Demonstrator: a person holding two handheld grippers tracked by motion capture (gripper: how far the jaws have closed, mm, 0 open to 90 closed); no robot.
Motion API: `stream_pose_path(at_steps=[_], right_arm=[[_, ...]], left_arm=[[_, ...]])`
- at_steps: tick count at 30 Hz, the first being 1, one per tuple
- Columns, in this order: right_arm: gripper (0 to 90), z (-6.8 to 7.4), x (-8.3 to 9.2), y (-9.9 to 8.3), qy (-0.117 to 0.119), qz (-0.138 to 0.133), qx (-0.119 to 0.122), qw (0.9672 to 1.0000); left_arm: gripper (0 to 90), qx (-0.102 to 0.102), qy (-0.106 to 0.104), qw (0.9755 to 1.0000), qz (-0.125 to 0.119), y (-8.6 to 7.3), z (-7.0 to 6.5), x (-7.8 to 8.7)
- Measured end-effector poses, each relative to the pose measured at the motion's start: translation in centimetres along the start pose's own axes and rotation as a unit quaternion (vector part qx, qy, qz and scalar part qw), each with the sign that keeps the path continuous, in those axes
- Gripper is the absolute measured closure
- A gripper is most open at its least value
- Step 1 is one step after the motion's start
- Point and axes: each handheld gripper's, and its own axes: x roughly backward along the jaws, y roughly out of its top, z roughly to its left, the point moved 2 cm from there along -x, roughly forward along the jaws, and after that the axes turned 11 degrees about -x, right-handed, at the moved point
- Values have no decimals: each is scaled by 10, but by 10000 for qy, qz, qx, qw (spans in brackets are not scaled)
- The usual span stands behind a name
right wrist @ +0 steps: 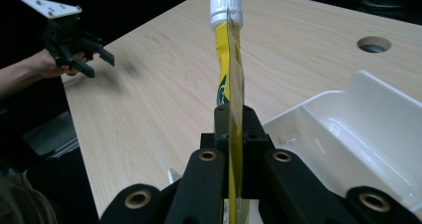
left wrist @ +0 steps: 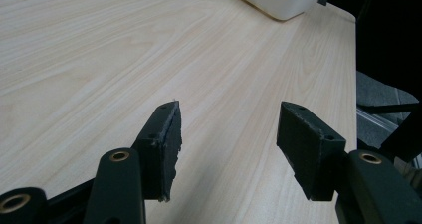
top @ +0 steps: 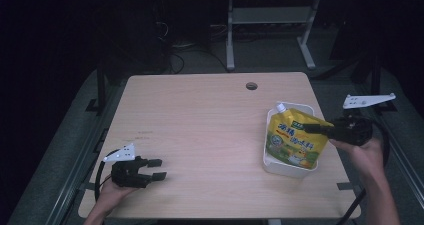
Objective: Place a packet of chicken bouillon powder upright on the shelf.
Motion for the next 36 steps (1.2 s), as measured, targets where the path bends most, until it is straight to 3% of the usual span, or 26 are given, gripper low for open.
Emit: stream_pose_path(at_steps=[12, 17, 31, 36], right_arm=[[896, -4, -8, -8, 179, 277, 386, 9987], [896, -8, -9, -10, 208, 382, 427, 9981], [882, -21, -5, -18, 205, 159, 254, 9993], [718, -22, -6, -17, 122, 151, 45, 9998]], left_arm=[[424, -9, -19, 10000, 11, 1, -1, -2], [424, -15, -17, 10000, 13, 1, -1, -2], [424, 2, -27, 10000, 12, 1, -1, -4], [422, 2, -26, 10000, 25, 1, -1, -4]])
